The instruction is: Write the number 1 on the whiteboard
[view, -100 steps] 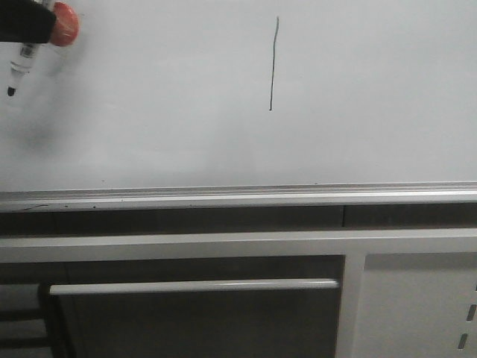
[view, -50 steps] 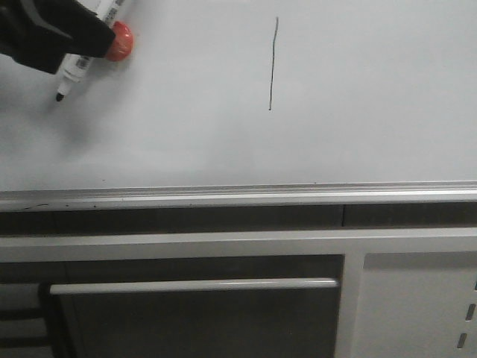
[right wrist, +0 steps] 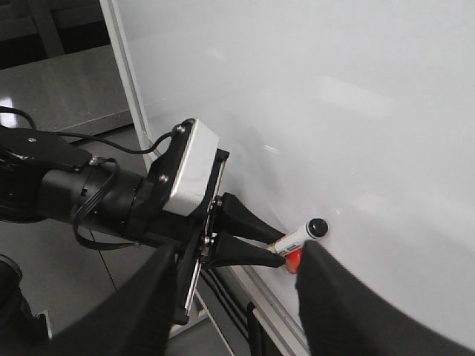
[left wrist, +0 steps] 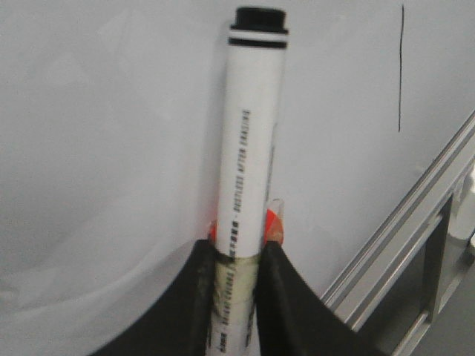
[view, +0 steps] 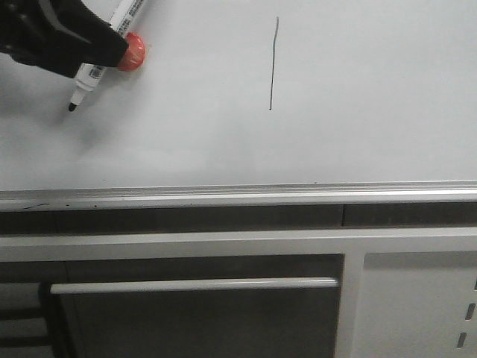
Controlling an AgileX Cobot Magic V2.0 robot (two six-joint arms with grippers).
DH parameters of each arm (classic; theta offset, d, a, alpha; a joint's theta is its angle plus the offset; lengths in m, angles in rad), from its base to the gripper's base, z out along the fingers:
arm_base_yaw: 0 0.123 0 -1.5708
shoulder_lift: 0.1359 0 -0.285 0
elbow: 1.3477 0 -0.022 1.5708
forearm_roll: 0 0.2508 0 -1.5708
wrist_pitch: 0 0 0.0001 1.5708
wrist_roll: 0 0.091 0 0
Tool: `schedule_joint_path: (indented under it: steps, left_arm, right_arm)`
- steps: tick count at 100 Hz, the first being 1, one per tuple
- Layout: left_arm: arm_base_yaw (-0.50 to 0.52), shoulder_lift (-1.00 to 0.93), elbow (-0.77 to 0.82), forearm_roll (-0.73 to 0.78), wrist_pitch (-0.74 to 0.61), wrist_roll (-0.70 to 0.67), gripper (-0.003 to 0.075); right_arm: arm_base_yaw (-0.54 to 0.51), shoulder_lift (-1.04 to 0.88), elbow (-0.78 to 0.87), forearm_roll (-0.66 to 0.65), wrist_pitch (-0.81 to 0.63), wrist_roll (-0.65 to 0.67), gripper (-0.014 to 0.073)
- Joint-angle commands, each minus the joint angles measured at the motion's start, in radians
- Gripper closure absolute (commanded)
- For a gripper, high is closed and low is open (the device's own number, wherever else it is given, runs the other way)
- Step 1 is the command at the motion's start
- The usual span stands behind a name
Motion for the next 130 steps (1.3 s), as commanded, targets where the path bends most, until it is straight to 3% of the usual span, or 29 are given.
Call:
schedule_joint_path:
  steps: [1,47,67,90,114,130]
  left_arm:
    - [0.006,-0.037,-0.037,-0.076,-0.009,-0.051,0.0741]
    - [0.006,-0.189,0.098,-0.076,-0.083,-0.168,0.0741]
    - [0.007,-0.224,0.099,0.000,-0.156,-0.212,0.0741]
    - [0.007,-0.226,0.099,0.285,-0.219,-0.525,0.0741]
    - [0.006,-0.211,0.099,0.695,-0.323,-1.119,0.0741]
    - [-0.009,-0.184,0.099,0.764,-0.327,-1.240,0.0741]
  right_arm:
    - [-0.003,-0.010,-0.025,0.037,-0.046,-0.004,0.0260]
    - [-0.003,-0.010,-0.025,0.036,-0.046,-0.004,0.0260]
    - [-0.003,-0.010,-0.025,0.036,-0.046,-0.004,0.0260]
    - [-0.003,-0.010,-0.025,0.036,-0.046,-0.004,0.0260]
    - [-0.003,-0.010,-0.025,0.036,-0.047,-0.004,0.0260]
    - [-0.003,-0.010,-0.025,0.036,-0.049,-0.004,0.0260]
